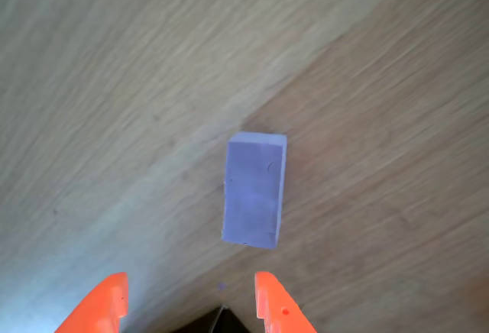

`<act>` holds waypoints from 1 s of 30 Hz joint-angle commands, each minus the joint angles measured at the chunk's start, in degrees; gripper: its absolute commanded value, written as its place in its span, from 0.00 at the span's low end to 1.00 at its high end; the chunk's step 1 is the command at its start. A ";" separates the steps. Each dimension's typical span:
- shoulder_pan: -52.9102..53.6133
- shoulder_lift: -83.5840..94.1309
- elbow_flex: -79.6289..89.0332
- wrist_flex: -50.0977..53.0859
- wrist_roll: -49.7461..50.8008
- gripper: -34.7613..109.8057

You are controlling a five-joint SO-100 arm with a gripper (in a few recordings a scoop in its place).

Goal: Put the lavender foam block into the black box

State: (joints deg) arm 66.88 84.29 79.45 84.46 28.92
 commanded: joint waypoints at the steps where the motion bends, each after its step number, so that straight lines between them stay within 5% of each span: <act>1: 1.32 0.44 -1.05 1.05 1.14 0.40; 30: 1.67 -6.15 -3.78 8.35 3.25 0.44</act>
State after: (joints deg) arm 68.20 77.43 77.43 91.49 31.11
